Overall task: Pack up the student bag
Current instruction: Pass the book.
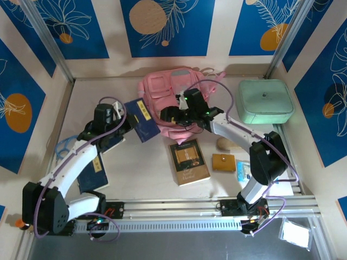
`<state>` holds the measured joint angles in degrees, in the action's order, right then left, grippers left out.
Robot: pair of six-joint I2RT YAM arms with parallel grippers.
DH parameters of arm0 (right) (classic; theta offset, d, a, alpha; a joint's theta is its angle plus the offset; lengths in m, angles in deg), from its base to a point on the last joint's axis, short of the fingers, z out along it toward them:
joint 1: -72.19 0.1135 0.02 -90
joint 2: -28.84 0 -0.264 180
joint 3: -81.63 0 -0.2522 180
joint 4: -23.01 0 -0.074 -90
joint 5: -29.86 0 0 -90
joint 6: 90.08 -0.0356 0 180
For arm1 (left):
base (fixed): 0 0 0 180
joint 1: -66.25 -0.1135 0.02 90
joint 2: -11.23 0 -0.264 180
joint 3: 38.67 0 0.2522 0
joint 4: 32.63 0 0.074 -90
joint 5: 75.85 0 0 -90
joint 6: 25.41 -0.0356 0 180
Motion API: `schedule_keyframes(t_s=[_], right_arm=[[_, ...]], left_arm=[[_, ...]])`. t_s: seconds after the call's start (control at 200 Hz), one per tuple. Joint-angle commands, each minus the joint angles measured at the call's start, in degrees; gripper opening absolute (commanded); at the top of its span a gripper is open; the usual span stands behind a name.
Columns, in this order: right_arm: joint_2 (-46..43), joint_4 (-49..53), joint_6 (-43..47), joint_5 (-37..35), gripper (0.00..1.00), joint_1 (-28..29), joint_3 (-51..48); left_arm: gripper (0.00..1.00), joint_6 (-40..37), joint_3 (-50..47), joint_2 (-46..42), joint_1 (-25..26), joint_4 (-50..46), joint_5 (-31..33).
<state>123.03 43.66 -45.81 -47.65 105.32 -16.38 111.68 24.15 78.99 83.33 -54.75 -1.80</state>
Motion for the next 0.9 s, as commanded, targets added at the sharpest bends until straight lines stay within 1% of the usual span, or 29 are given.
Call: schedule_keyframes(t_s=[0.0,0.065,0.21,0.335,0.47,0.59,0.805,0.895], right_arm=[[-2.2,-13.4,-10.4,9.4,0.75,-2.5,-5.0],[-2.8,-19.3,-15.1,11.9,0.80,-4.1,-7.9],[-3.4,-34.3,-27.9,14.5,0.83,-6.8,-14.8],[-2.4,-38.7,-34.7,15.5,0.86,-8.0,-15.8],[0.1,-42.3,-38.4,16.1,0.87,-7.9,-13.9],[2.6,-44.8,-41.4,15.2,0.83,-8.2,-11.7],[7.1,-49.1,-44.5,13.8,0.80,-7.9,-6.9],[8.5,-51.2,-45.5,13.2,0.74,-7.7,-5.5]], left_arm=[[0.00,8.2,3.6,3.4,1.4,14.0,0.9],[0.00,12.2,4.1,5.9,2.4,20.1,1.4],[0.00,19.1,6.0,11.3,4.9,29.7,2.5],[0.00,23.9,8.2,15.1,6.0,33.9,3.2],[0.00,27.0,9.7,17.5,6.1,36.4,2.9],[0.00,30.2,8.7,18.4,6.3,40.4,3.6],[0.00,35.1,8.1,18.9,6.4,42.9,3.4],[0.00,35.9,7.9,18.9,6.4,43.8,2.7]])
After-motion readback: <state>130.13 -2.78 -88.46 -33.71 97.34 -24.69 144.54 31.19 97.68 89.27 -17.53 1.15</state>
